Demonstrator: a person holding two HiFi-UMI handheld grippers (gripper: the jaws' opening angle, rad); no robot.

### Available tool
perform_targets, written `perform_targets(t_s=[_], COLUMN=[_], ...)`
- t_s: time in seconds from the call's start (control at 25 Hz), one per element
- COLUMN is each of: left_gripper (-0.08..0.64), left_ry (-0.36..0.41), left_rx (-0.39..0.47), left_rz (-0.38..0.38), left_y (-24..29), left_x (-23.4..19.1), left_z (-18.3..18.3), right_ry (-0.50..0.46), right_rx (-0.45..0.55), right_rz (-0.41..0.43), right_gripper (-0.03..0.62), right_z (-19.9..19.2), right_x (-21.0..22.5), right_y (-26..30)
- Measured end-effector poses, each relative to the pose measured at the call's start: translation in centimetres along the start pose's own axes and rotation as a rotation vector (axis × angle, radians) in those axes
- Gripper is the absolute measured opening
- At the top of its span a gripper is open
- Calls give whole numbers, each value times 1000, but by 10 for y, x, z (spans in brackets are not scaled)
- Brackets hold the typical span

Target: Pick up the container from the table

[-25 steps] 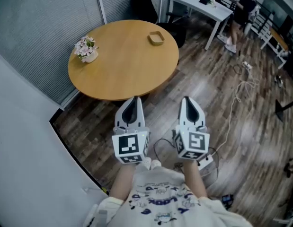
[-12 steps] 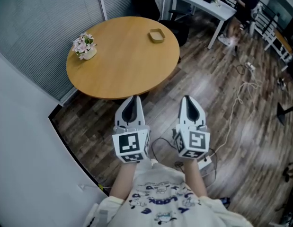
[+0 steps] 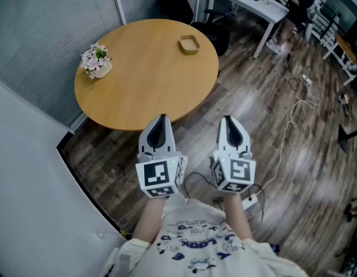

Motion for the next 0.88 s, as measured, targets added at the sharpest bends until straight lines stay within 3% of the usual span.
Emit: perform_targets(t_s=[0.88], left_gripper=[3], left_ry=[-22], left_rx=[-43], left_rz=[-73], left_y=[276], left_x=[-66], left_z=[35], right_ry=[3], right_rx=[1], right_rz=[-22], right_gripper=[14], right_z=[32], right_x=[30], right_y=[272])
Point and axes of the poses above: the fingertips, and each gripper's own axes: y forward along the fingers, x to its right, z out of its top, the point moved 9 cm from there along -y, backward along the fingers, and after that the axes turned 5 degrees about -y, right-handed, at the moved point
